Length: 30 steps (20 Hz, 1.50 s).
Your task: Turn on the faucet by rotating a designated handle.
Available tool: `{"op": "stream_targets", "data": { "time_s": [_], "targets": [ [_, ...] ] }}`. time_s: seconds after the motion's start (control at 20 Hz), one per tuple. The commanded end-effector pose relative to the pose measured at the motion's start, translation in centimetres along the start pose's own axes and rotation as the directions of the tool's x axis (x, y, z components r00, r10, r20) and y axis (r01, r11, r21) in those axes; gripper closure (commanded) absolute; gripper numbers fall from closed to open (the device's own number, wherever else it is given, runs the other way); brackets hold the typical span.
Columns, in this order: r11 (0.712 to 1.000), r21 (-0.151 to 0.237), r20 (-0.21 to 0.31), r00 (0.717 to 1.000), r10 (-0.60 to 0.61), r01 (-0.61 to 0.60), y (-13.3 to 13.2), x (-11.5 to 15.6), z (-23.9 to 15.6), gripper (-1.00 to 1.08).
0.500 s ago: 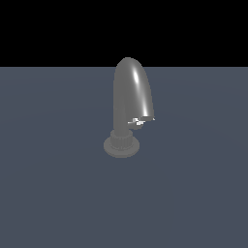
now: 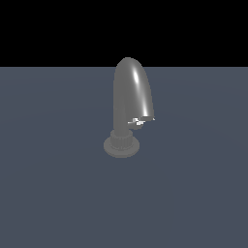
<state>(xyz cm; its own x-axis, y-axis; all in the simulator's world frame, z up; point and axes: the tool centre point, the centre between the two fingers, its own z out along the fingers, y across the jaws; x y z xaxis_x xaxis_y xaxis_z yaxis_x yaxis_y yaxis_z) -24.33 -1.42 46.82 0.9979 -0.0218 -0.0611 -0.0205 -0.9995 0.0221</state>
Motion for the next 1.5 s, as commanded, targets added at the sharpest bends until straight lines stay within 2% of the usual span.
{"op": "stream_targets", "data": {
  "time_s": [0.0, 0.4, 0.75, 1.1, 1.45],
  "targets": [
    [1.0, 0.005, 0.017, 1.0, 0.013, -0.013, -0.1, 0.5, 0.0, 1.08],
    [0.996, 0.03, 0.111, 0.991, 0.081, -0.085, -0.7, 3.0, 0.1, 1.08],
    [0.982, 0.052, 0.231, 0.959, 0.163, -0.18, -1.3, 6.2, 0.5, 1.08],
    [0.958, 0.062, 0.354, 0.904, 0.24, -0.279, -1.5, 9.5, 1.4, 1.08],
    [0.923, 0.059, 0.477, 0.823, 0.308, -0.379, -1.4, 12.8, 2.6, 1.08]
  ]
}}
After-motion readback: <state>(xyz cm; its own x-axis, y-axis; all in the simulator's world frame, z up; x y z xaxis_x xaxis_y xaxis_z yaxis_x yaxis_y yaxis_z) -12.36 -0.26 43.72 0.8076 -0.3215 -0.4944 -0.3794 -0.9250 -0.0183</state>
